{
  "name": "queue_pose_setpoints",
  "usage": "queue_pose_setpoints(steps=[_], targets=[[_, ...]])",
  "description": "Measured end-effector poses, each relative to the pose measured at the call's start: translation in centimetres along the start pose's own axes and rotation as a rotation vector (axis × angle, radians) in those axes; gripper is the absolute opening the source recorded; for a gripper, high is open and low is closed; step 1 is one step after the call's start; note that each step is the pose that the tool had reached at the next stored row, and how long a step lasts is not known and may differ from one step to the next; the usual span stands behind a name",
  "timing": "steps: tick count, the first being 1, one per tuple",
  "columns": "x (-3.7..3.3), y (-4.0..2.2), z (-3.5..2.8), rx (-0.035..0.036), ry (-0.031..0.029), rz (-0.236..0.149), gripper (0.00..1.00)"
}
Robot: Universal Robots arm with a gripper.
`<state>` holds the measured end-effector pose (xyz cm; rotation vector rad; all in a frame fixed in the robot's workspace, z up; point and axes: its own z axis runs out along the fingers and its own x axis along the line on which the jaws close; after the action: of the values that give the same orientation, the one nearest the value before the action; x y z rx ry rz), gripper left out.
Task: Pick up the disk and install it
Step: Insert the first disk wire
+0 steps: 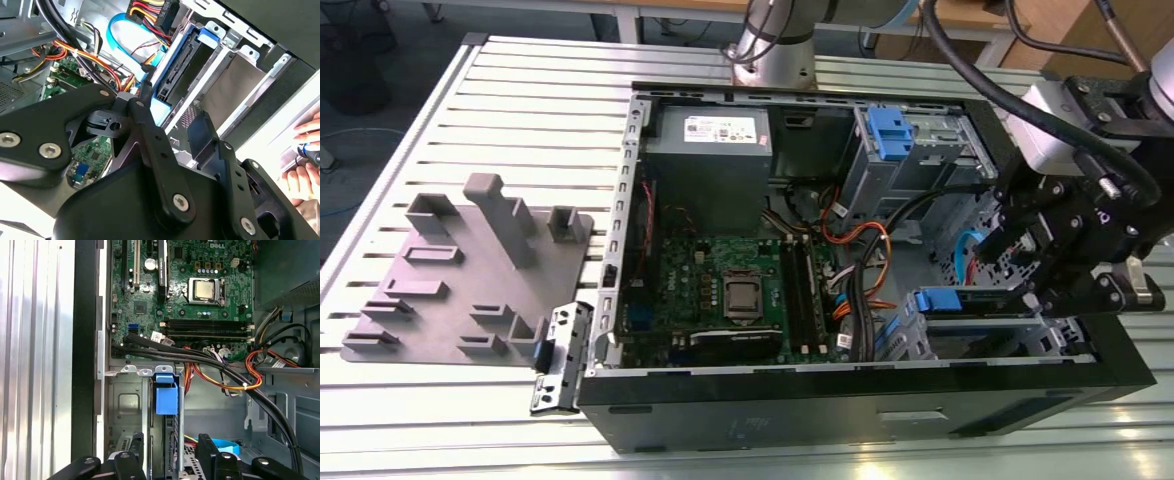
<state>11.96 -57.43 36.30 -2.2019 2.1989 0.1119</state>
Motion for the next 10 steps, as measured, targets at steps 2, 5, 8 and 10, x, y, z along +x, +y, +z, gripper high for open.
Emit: queue_pose_setpoints(steps=[2,5,8,10], targets=[[-0.01,0.00,-0.15,0.0000,-0.0001,0.000,0.55],[-0.01,0.01,-0.17,0.0000,-0.0003,0.000,0.55],[-0.15,0.00,-0.18,0.0000,0.0000,0.000,0.55],[-0.36,0.00,-0.15,0.0000,0.0000,0.000,0.55]])
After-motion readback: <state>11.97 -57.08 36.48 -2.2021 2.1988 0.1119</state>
